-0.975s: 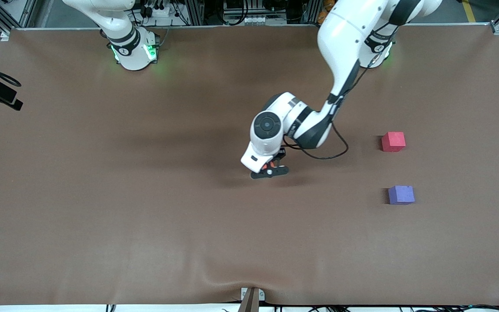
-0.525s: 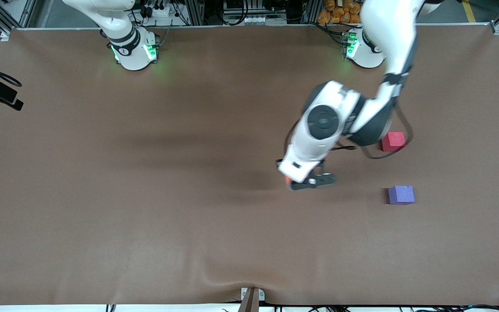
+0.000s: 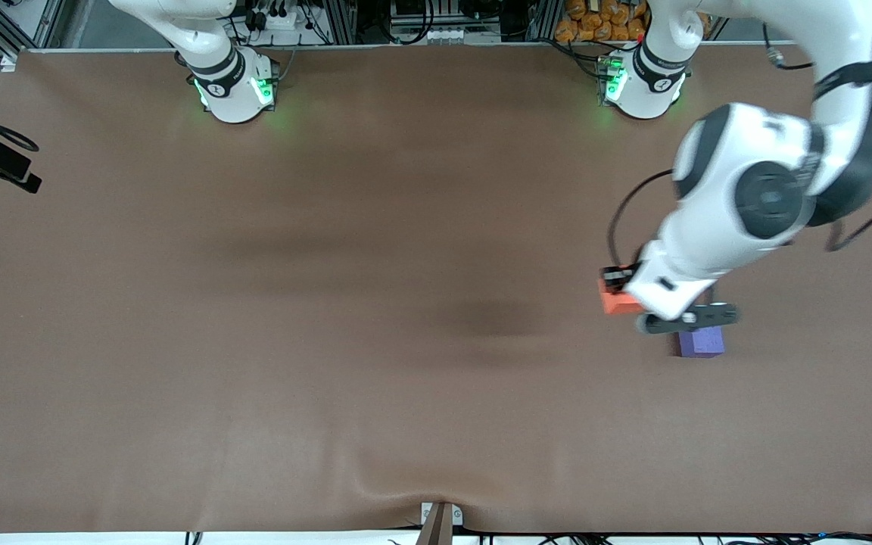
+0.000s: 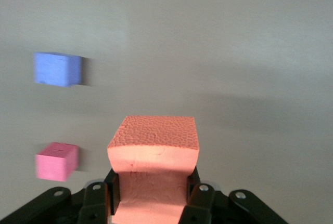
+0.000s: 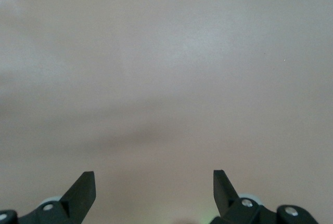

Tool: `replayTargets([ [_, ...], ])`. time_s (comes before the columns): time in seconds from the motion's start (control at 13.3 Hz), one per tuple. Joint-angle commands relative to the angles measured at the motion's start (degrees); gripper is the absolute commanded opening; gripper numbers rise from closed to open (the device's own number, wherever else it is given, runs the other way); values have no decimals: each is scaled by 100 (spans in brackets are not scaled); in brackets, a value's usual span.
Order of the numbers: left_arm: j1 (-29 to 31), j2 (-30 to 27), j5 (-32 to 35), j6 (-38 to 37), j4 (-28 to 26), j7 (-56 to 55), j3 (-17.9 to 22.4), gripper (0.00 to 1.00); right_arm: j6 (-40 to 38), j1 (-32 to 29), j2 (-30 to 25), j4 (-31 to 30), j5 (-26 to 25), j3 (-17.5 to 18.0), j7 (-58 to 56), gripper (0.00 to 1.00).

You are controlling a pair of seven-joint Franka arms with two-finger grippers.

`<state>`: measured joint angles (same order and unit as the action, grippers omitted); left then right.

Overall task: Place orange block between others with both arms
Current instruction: 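Carry the orange cube toward the gap between pink and purple cubes, then lower the orange cube between the pink and purple cubes and open the left gripper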

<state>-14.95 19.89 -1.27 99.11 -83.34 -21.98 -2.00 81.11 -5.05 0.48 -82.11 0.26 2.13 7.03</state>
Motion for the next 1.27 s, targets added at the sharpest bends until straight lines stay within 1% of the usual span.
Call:
replayTargets([
  [0.0, 648, -573, 30, -23, -612, 963, -64, 39, -78, -57, 40, 99, 26, 60, 96, 100],
  [0.15, 1123, -679, 30, -6, -832, 1589, -64, 39, -78, -57, 48, 99, 26, 60, 96, 100],
  [0.3, 1449, -610, 39, 29, -886, 1933, -64, 38, -78, -57, 40, 99, 26, 60, 96, 100],
  [0.38, 1590, -574, 48, 151, -1051, 2030, -55, 38, -78, -57, 40, 99, 26, 60, 96, 100],
  [0.45, 1783, -557, 57, 509, -1375, 2179, -64, 37, -78, -57, 48, 99, 26, 60, 96, 100],
  [0.6, 1977, -600, 100, 1274, -2087, 2399, -55, 37, -78, -57, 48, 99, 26, 60, 96, 100],
  [0.67, 2013, -618, 110, 1452, -2334, 2513, -64, 37, -87, -57, 48, 99, 26, 60, 96, 100],
  [0.82, 2083, -574, 127, 1890, -2747, 2540, -46, 37, -87, -57, 40, 99, 26, 60, 96, 100],
  [0.9, 2188, -513, 145, 2241, -2915, 2567, -55, 38, -87, -57, 48, 99, 26, 60, 96, 100],
  [1.05, 2145, -276, 276, 3014, -3275, 2585, -64, 38, -87, -57, 40, 99, 26, 60, 96, 100],
  [1.2, 2128, -161, 390, 3298, -3461, 2584, -64, 39, -87, -57, 48, 99, 26, 60, 96, 100],
])
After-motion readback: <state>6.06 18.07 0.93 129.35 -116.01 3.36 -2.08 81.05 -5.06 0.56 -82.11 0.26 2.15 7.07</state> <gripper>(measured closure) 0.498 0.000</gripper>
